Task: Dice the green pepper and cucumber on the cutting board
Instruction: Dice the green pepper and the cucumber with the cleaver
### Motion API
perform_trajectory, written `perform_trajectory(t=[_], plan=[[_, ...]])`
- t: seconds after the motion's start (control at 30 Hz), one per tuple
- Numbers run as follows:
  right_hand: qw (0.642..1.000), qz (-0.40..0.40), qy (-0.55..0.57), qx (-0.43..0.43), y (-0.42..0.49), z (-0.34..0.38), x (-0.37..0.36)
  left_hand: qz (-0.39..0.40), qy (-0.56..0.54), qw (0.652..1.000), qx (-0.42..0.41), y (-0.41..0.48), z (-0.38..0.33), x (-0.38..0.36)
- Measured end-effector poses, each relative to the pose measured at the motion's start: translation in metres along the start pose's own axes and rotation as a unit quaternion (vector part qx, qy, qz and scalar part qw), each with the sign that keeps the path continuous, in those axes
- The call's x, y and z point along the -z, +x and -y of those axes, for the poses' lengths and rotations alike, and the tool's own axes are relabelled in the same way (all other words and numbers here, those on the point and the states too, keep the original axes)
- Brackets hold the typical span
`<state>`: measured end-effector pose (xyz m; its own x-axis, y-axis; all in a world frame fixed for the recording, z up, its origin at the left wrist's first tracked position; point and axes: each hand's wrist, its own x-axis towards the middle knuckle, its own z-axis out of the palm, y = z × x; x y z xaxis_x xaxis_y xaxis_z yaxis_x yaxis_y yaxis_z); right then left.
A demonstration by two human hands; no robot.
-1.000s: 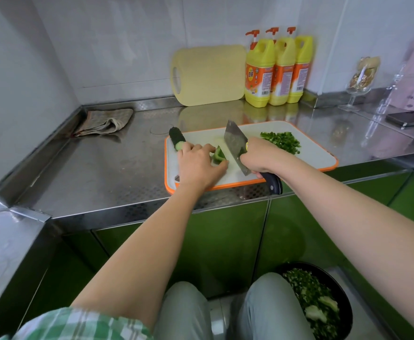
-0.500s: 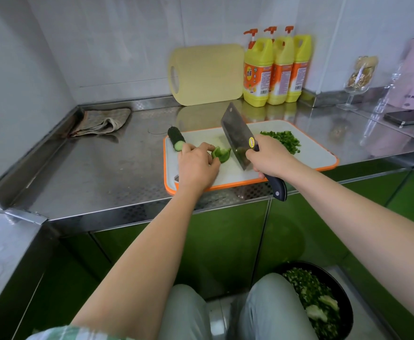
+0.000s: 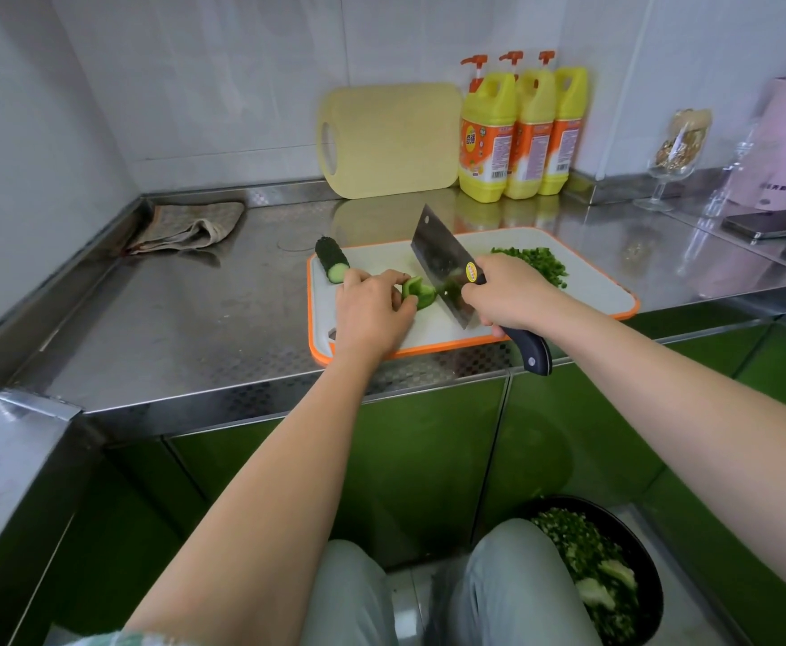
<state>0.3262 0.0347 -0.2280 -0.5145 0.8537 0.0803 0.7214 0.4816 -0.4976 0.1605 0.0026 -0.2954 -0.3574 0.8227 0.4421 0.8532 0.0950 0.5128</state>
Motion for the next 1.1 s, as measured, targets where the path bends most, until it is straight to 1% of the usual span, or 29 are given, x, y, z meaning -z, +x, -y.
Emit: perform_trajectory(t=[0.13,0.23,0.37,0.47,0.57,0.77,0.97,1.1], plan=[[1.0,0.0,0.003,-0.001,-0.001,0.003,0.002,-0.005,0.002,1.0,0.008,-0.001,-0.001,0.001],[1.0,0.025,0.011,-0.003,-0.003,0.005,0.003,-0.007,-0.014,1.0,0.023,-0.001,-0.001,0.001],[0.999,0.043,0.015,-0.005,-0.006,0.005,0.008,-0.031,-0.046,0.997,0.053,-0.001,0.0,0.0],[0.999,0.024,0.025,0.002,-0.008,0.006,0.01,-0.03,-0.044,0.997,0.058,0.0,0.0,0.001],[0.999,-0.006,0.038,0.015,-0.009,0.006,0.012,-0.022,-0.033,0.998,0.056,0.002,0.0,0.001],[0.999,0.016,-0.019,0.029,-0.011,0.009,0.006,-0.04,-0.014,0.997,0.059,0.006,-0.002,0.001],[0.999,0.025,-0.025,0.022,-0.011,0.008,0.004,-0.039,-0.008,0.997,0.065,0.009,-0.003,0.0],[0.999,0.035,-0.034,0.018,-0.013,0.014,0.008,-0.042,0.026,0.997,0.054,0.009,-0.006,0.0]])
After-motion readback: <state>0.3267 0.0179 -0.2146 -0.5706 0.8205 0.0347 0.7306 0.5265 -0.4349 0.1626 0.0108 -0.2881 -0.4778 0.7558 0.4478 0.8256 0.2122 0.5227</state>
